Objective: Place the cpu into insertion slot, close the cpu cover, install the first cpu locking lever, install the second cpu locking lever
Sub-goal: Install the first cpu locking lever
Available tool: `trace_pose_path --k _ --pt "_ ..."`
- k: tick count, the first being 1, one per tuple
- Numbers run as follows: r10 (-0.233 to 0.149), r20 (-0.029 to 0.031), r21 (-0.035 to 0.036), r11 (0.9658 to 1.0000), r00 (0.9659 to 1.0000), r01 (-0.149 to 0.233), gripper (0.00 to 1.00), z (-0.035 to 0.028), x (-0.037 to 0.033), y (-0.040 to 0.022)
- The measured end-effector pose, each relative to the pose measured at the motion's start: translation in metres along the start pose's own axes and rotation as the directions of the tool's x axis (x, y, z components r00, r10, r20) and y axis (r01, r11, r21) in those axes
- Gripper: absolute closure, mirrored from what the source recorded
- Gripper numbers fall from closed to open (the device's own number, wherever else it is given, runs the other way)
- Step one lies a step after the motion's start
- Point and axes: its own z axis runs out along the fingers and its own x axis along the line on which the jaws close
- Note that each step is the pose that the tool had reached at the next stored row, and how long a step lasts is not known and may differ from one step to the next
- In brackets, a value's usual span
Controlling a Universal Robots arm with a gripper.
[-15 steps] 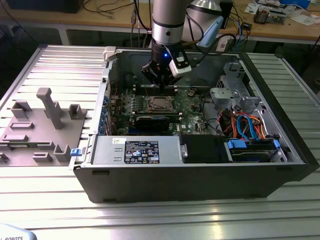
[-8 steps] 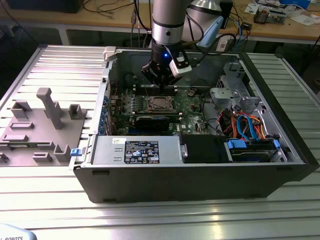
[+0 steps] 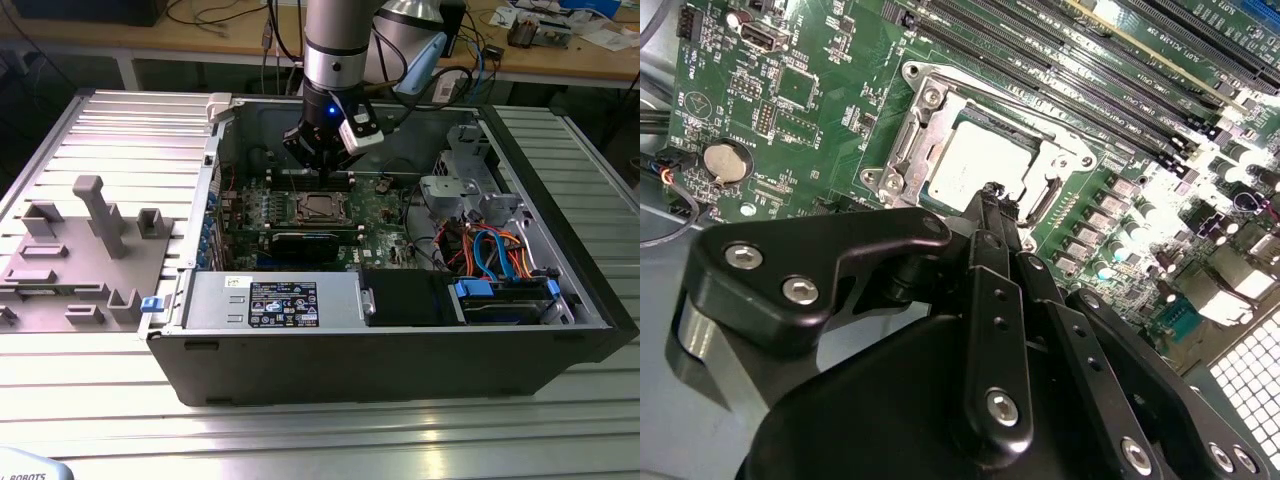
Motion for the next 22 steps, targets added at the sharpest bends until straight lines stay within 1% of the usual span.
trace_pose_path --k 22 --pt "-0.024 0.0002 0.0 0.9997 0.9997 0.024 0.89 0.0 0.0 0.0"
